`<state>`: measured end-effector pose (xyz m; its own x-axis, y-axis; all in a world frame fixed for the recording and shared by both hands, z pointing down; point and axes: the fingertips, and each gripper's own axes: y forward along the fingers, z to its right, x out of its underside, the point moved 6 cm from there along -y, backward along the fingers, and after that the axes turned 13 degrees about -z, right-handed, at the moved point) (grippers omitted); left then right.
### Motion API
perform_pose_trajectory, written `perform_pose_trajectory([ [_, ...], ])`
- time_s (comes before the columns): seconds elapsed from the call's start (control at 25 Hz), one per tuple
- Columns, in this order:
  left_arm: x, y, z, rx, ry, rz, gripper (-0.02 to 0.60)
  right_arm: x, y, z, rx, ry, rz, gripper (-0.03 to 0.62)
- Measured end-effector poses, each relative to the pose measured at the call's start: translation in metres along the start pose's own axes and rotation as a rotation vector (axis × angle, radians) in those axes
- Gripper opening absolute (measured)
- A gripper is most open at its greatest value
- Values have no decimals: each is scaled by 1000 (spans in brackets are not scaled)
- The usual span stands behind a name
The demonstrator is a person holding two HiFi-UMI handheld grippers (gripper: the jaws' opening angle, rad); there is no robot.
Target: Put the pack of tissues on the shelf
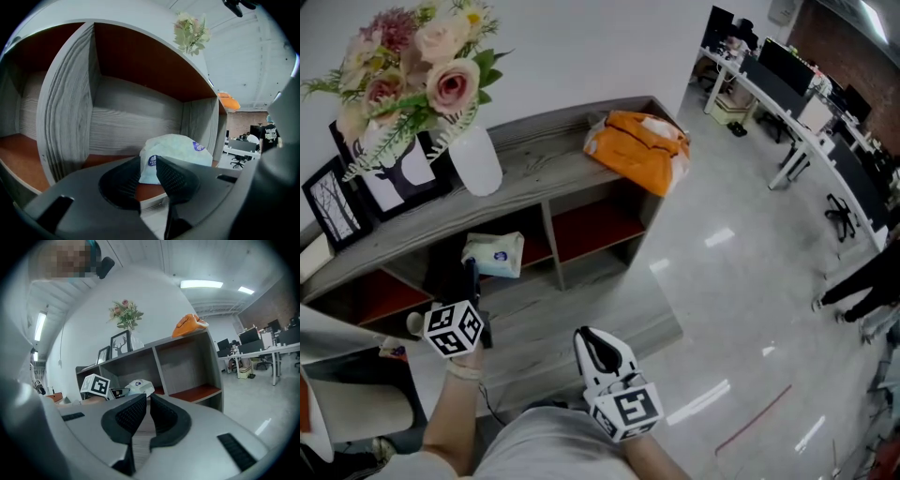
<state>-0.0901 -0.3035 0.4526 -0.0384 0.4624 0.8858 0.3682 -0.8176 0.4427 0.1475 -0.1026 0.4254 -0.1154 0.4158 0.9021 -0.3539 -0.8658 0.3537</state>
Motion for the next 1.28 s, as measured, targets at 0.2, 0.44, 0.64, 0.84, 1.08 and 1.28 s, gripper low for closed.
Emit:
perform_pose_trajectory([
  [0.2, 1, 3, 9, 5, 27, -10, 178, 0, -3, 2, 21, 9, 9, 37],
  [0.44, 2, 1, 10, 21, 22, -16, 195, 2, -6, 2, 23, 11, 10, 37],
  [0.64, 2, -8, 10, 43, 1, 0, 195, 1, -4, 2, 10, 8, 10, 37],
  [0.84, 0, -22, 15, 65, 15, 17, 193, -2, 3, -1, -23, -4, 6, 37],
  [1.08, 2, -53, 13, 84, 18, 22, 174, -11, 20, -10, -105, -39, 11, 37],
  [1.28, 3, -85, 0, 98, 3, 44, 126, -20, 41, -26, -190, -63, 6, 37],
])
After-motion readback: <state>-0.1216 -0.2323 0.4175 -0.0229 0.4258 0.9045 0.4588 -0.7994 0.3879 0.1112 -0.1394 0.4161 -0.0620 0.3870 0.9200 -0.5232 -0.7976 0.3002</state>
